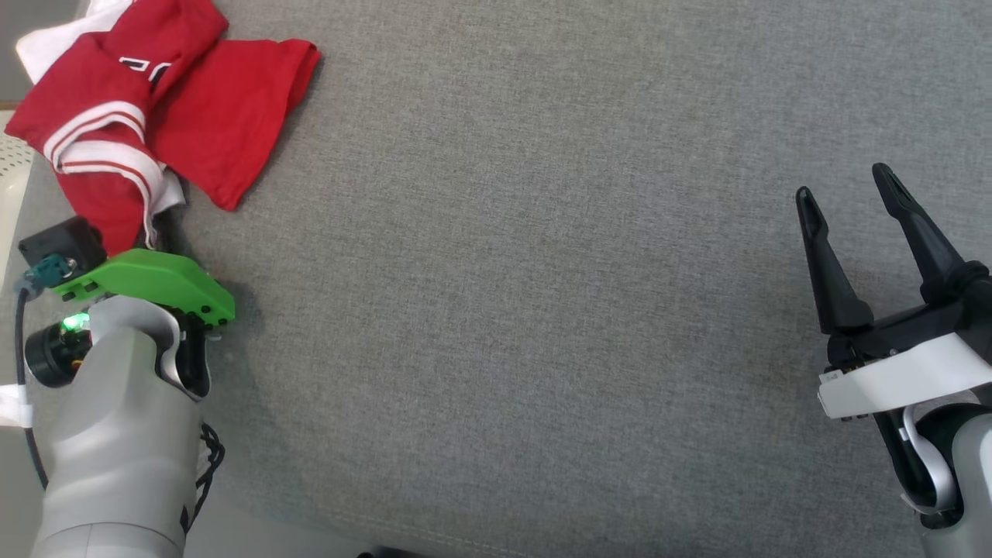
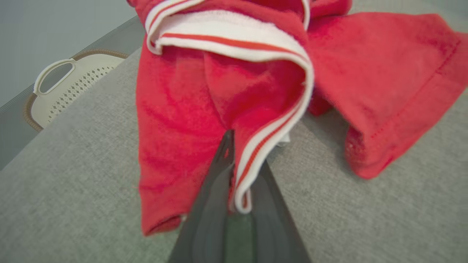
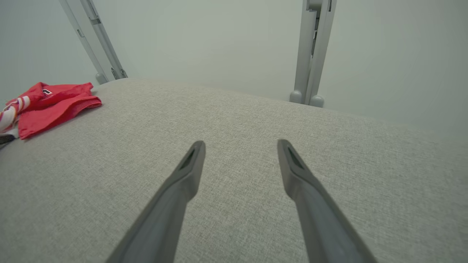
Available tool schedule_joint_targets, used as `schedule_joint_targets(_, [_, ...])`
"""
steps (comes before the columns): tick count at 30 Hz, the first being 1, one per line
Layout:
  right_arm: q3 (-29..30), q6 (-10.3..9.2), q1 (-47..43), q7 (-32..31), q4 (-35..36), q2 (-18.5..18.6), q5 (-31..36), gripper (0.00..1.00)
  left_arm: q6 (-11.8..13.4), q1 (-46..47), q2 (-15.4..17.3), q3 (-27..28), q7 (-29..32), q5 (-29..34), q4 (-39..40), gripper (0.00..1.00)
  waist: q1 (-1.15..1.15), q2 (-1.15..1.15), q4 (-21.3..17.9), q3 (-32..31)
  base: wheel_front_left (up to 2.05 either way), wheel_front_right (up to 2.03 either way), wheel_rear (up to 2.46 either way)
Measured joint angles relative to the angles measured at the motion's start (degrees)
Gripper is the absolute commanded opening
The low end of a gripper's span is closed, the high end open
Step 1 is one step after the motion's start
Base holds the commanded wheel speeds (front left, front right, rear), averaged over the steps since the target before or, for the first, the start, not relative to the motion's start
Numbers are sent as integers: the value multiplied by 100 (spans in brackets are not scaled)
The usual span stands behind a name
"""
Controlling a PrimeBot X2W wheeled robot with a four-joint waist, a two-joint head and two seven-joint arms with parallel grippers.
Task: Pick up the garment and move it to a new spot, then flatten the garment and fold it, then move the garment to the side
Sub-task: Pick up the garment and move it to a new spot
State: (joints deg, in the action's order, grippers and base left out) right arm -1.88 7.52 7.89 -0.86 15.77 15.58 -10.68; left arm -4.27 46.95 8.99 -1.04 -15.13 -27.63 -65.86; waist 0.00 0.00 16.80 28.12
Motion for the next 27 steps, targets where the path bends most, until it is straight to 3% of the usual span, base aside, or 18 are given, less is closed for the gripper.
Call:
schedule_joint_targets(7, [-75,0,3,216,-252,-165,-15,100,235,-888,76,659,1,363,1696,0,0,0,-54,-338,0,0,0])
schedule_joint_targets(15, [-276,0,-171,488,-526,-344,-15,100,240,-2025,-80,1204,2,977,3294,0,0,0,-138,-1022,0,0,0])
schedule_joint_targets(21, [-416,0,-358,558,-634,-431,-29,100,157,-2809,-302,1093,2,1341,4297,0,0,0,-322,-1541,0,0,0])
schedule_joint_targets(27, [-491,0,-537,586,-673,-586,-111,100,-22,-3264,-488,398,54,1516,4853,0,0,0,-730,-1877,0,0,0])
